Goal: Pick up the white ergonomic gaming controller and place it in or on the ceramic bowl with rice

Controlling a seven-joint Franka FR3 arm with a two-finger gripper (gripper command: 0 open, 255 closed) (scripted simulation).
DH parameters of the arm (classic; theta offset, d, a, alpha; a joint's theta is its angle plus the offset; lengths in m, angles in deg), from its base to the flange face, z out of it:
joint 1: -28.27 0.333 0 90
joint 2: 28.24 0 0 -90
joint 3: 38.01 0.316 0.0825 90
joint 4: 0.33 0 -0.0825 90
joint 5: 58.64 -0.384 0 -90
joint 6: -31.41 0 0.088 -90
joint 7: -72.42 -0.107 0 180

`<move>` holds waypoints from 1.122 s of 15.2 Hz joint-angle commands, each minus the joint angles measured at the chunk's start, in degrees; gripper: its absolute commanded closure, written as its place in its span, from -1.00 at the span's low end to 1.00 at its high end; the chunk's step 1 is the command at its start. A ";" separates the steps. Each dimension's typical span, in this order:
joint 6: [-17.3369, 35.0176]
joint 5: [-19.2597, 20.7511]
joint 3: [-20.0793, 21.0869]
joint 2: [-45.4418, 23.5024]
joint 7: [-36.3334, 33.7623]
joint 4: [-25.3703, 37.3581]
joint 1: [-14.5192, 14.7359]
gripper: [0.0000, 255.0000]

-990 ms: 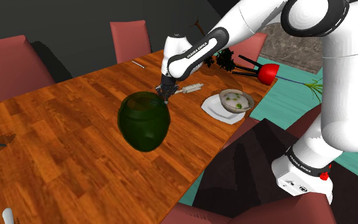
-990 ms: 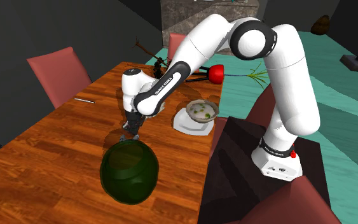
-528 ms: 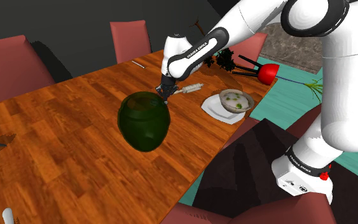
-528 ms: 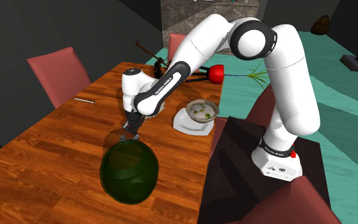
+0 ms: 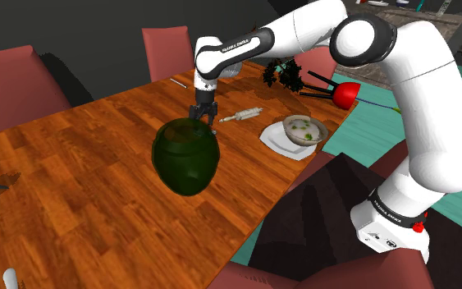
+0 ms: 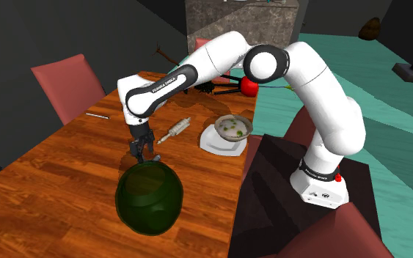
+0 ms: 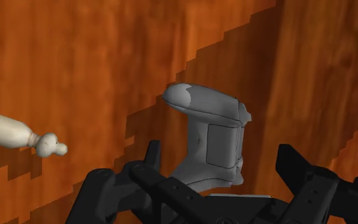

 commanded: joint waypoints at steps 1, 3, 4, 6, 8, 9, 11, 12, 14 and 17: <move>-0.01 0.05 0.20 -1.11 0.84 0.46 0.15 -1.00; 1.21 0.15 0.12 -1.64 0.79 -0.21 0.34 -1.00; 1.80 0.20 0.08 -1.93 0.76 -0.51 0.44 -1.00; 2.13 0.23 0.05 -2.12 0.74 -0.65 0.50 -1.00; 2.13 0.23 0.05 -2.12 0.74 -0.64 0.50 -1.00; 2.13 0.23 0.05 -2.12 0.74 -0.64 0.50 -1.00; 2.13 0.23 0.05 -2.12 0.74 -0.64 0.50 -1.00; 2.12 0.23 0.05 -2.10 0.74 -0.66 0.50 -1.00; 2.12 0.23 0.05 -2.10 0.74 -0.66 0.50 1.00; 2.13 0.23 0.05 -2.10 0.74 -0.67 0.50 1.00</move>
